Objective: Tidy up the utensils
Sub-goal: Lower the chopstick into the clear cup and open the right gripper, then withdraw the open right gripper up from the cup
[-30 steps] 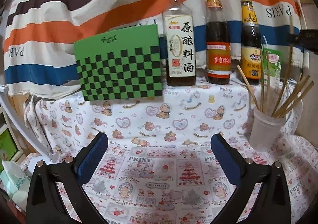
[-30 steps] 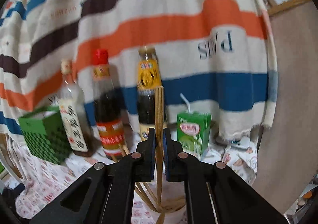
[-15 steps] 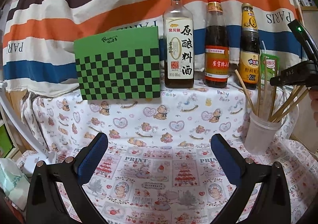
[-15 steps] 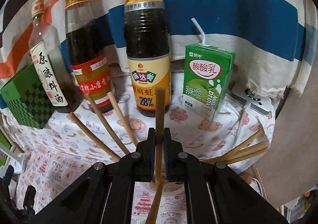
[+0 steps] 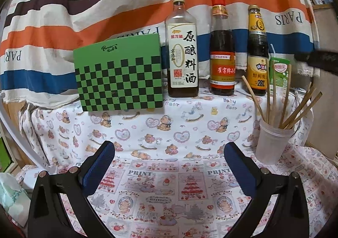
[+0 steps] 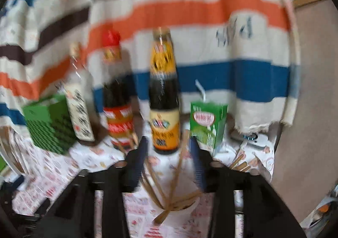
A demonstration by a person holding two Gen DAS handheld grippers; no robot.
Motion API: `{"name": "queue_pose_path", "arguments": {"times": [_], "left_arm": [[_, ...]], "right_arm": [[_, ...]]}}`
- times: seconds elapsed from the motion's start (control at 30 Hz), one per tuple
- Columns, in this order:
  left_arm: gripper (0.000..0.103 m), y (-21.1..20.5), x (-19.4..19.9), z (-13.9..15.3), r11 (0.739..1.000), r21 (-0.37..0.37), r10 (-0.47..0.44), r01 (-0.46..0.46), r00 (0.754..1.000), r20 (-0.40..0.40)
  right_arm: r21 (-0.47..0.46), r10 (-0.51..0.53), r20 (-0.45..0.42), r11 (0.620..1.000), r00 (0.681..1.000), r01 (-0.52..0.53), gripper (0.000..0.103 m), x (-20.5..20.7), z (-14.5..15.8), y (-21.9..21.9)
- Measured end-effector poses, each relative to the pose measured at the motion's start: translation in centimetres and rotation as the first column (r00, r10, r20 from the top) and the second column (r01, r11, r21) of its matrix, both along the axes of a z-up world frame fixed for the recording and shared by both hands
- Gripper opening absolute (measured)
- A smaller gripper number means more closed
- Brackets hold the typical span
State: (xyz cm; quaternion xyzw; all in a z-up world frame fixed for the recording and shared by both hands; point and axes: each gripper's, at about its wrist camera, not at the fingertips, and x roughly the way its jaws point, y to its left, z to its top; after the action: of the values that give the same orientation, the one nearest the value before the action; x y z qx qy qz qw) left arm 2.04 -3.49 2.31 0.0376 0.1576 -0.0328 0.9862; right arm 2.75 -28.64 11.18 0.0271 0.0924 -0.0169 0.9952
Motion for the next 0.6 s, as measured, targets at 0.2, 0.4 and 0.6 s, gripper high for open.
{"name": "queue_pose_path", "arguments": {"times": [0.2,0.4,0.6], "left_arm": [[0.102,-0.9,-0.2,-0.3,1.0,0.026,-0.009,0.009,1.0,0.01],[0.102,-0.7,-0.4,-0.8,1.0,-0.024,-0.019,0.02,0.999,0.031],[0.102,-0.9,-0.5,-1.4,0.999,-0.028,-0.023,0.025,0.997,0.071]], "right_arm": [[0.063,0.032,0.158,0.997,0.987,-0.042,0.09,-5.9,-2.3,-0.3],[0.073,0.065,0.084,0.995,0.994,-0.072,0.092,-5.7,-6.7,-0.6],[0.046,0.082,0.001,0.996,0.997,-0.082,0.093,-3.9,-10.2,0.0]]}}
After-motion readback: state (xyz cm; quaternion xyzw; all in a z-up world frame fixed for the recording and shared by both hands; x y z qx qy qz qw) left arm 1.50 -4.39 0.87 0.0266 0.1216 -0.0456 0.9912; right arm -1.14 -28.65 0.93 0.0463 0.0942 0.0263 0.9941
